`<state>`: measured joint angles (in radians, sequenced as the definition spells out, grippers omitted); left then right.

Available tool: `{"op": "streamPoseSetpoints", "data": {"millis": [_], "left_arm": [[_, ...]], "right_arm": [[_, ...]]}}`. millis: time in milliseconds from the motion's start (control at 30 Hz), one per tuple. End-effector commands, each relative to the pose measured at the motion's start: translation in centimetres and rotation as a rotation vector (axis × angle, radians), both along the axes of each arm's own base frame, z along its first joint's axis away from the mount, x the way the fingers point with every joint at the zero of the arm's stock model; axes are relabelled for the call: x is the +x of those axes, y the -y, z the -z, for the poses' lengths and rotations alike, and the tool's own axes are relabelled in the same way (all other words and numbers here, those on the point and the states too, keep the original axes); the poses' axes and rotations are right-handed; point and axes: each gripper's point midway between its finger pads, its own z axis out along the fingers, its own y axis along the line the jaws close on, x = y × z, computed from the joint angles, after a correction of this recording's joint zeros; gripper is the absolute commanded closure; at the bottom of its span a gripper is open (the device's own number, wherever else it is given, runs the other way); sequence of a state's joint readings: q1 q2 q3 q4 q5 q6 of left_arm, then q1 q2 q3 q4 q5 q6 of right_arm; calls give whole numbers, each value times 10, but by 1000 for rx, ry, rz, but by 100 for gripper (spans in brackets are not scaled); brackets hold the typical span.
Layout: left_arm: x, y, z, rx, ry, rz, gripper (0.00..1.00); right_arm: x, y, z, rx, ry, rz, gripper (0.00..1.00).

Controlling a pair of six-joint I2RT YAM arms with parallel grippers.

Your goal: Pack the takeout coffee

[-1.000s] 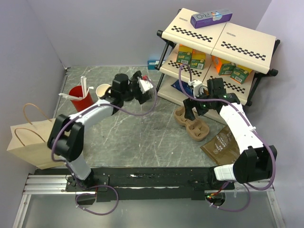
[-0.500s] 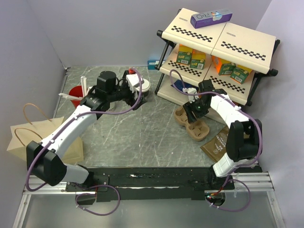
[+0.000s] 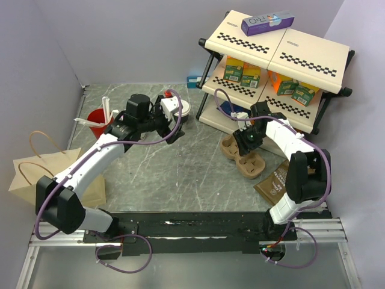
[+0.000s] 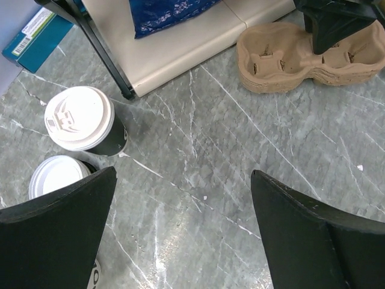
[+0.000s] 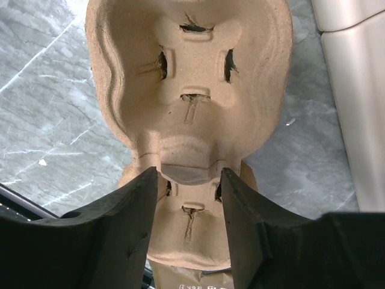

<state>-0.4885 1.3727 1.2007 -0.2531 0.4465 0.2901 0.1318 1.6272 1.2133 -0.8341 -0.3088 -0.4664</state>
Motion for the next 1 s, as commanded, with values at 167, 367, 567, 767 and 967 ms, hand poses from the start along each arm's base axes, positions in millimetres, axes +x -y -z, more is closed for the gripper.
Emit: {"op": "streamPoseSetpoints", "data": {"millis": [167,367,567,767,967], "left_arm": [[8,0,-12,-16,21,-28,1],[7,-5,-12,-4,30,-38,1],[9,-11,-13,-3,38,-55,1],[8,-15,-11,0,42,-62,0],[8,-18,-13,-1,52,-65,1]], "right_arm": [[10,-7,0,4,0,-38,51],[11,-8,4,-18,-20,-39,54],[7,-4,4,-62,-36,-37,59],[4,-1,4,-107,-46,-25,56],[-1,-1,9,-116,-77,-12,54]]}}
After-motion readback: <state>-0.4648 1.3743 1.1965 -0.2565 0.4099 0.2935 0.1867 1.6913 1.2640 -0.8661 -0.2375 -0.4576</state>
